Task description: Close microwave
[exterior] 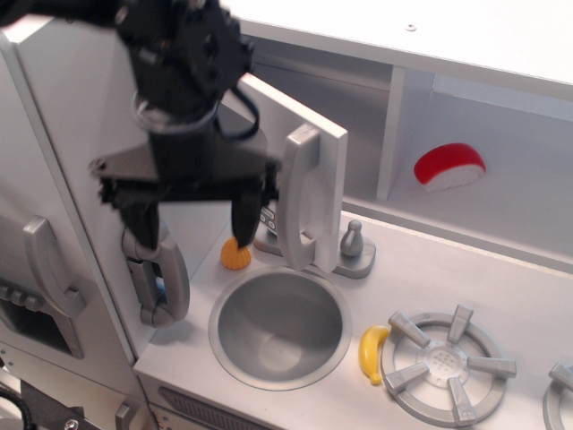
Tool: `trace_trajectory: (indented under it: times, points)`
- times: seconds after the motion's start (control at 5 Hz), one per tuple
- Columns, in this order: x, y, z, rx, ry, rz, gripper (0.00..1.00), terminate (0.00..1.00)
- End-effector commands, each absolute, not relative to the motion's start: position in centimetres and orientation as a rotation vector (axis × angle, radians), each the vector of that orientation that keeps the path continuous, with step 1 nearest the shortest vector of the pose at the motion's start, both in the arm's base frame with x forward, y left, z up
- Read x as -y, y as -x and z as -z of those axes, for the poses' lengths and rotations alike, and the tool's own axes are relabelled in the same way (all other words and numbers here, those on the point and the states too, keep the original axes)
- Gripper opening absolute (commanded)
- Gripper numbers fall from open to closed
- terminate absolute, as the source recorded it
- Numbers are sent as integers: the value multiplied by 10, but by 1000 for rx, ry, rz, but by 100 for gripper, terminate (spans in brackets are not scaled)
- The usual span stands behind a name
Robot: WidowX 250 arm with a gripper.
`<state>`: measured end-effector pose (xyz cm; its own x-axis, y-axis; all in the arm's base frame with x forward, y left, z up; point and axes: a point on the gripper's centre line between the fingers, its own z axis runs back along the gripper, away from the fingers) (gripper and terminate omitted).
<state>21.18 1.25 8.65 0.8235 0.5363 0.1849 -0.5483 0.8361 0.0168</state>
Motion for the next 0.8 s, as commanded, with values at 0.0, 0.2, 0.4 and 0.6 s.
trace_trajectory:
  times: [0.0, 0.2, 0.4, 0.6]
  points:
    - [-14, -255, -93, 243, -87, -715, 100, 0]
    - [-4, -264, -96, 245, -79, -711, 100, 0]
    - [0, -274, -106, 297, -48, -685, 100, 0]
    - [-1, -282, -113, 449, 13, -629, 100, 0]
